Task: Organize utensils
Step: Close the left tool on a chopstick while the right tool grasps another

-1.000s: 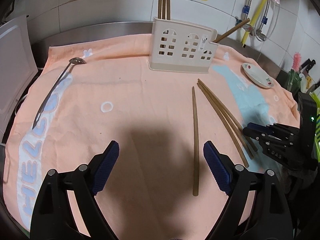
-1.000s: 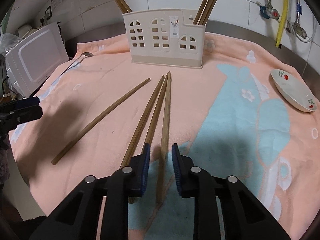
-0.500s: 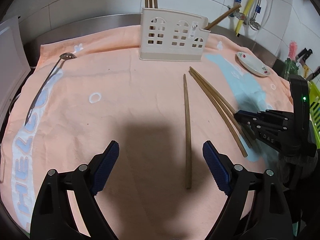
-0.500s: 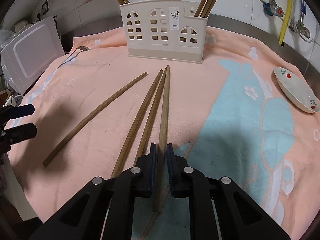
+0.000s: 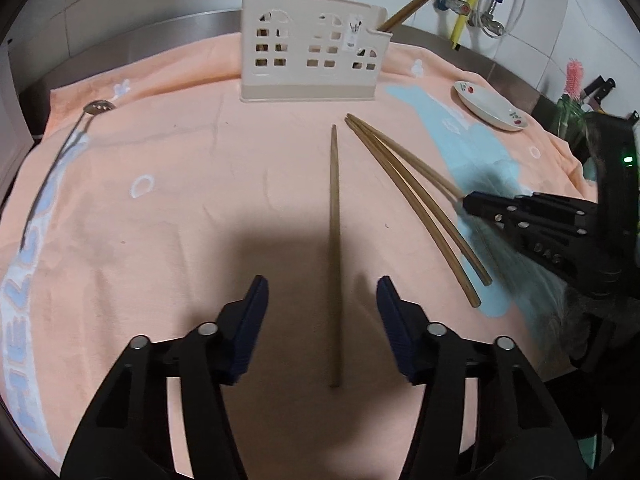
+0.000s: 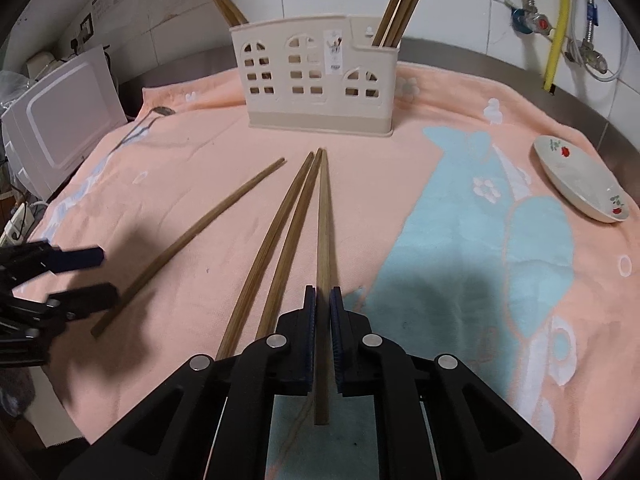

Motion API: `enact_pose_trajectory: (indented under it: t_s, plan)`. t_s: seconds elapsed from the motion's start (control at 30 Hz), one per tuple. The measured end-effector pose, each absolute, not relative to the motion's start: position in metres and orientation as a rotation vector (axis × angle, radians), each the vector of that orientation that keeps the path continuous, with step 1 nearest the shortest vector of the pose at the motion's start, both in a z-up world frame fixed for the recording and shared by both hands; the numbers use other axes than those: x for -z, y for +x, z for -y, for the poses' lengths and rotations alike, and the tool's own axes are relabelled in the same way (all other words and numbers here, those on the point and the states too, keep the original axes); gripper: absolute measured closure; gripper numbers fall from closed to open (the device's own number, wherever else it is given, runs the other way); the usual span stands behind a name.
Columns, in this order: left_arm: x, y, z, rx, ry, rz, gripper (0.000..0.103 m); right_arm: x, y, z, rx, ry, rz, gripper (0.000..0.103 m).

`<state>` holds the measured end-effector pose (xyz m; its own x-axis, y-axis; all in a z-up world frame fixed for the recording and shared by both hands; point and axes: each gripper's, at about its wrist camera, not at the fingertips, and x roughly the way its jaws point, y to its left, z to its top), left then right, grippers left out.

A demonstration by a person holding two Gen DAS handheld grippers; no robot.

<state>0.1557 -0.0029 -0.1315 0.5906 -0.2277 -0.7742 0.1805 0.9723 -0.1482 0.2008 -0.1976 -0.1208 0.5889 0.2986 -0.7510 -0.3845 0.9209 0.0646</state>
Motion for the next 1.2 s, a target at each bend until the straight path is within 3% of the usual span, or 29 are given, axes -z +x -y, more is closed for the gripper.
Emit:
enact_pose_trajectory:
  t_s: [0.23, 0.6, 0.77, 1.2]
  plan:
    - [0.142, 0.166, 0.009, 0.259, -0.079, -0.932, 0.083, 0.096, 0.193, 0.204, -0.399, -0.100, -0.788, 0.096]
    - [0.146, 0.176, 0.014, 0.257, -0.077, -0.936, 0.086, 0.069, 0.183, 0.201, -0.412, -0.119, -0.723, 0.096]
    - [0.146, 0.178, 0.021, 0.249, -0.031, -0.943, 0.097, 0.061, 0.183, 0.201, -0.409, -0.126, -0.707, 0.096]
    - [0.105, 0.170, 0.015, 0.280, -0.053, -0.869, 0.098, 0.032, 0.187, 0.202, -0.410, -0.146, -0.661, 0.096]
